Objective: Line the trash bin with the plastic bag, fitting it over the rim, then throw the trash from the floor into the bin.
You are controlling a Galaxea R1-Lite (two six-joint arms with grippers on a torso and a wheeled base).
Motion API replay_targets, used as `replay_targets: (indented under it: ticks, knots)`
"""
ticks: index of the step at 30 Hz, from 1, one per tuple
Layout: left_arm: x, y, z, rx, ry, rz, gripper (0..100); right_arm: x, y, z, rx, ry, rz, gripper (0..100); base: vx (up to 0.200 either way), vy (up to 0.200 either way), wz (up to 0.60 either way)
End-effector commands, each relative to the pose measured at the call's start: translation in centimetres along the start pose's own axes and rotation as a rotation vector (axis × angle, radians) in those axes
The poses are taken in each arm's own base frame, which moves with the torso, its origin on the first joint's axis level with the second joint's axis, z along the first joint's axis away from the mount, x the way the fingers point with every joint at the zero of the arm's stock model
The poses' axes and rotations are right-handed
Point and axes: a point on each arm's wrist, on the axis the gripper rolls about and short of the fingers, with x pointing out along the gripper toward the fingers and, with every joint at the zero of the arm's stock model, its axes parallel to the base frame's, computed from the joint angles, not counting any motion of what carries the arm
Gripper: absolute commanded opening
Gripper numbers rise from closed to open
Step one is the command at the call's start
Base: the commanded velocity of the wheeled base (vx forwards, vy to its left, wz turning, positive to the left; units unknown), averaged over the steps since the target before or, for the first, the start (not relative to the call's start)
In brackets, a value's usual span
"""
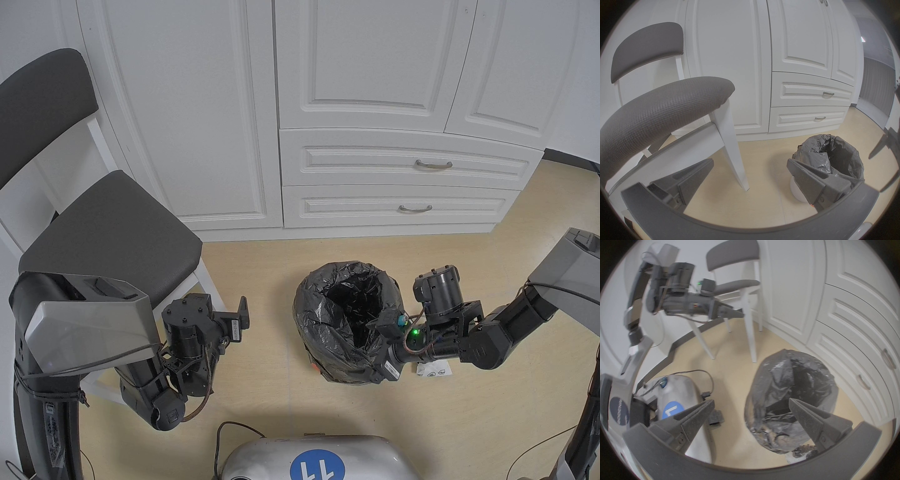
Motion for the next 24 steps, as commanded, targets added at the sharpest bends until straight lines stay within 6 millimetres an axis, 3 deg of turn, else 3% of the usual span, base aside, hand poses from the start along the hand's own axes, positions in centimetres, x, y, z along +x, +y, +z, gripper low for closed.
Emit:
replay_targets:
  ticks: [1, 6, 15, 20, 24]
  knots:
    - [0.0, 0.0, 0.2, -0.005, -0.007, 0.0, 100, 2.0, -2.8, 0.6, 0.109, 0.049, -0.22, 100, 0.0, 0.0, 0.0]
    - [0.0, 0.0, 0.2, -0.003, -0.007, 0.0, 100, 3.4, -5.3, -0.9, 0.129, 0.108, -0.339, 100, 0.0, 0.0, 0.0]
    - [-0.1, 0.0, 0.1, -0.001, -0.004, -0.002, 100, 7.3, -8.0, -4.3, 0.09, 0.274, -0.536, 100, 0.0, 0.0, 0.0]
    - [0.0, -0.1, 0.0, -0.001, -0.001, -0.002, 100, 7.1, -9.6, -5.3, 0.072, 0.276, -0.589, 100, 0.0, 0.0, 0.0]
    - [0.0, -0.1, 0.1, 0.0, -0.003, -0.003, 100, 5.1, -10.5, -5.6, 0.03, 0.301, -0.61, 100, 0.0, 0.0, 0.0]
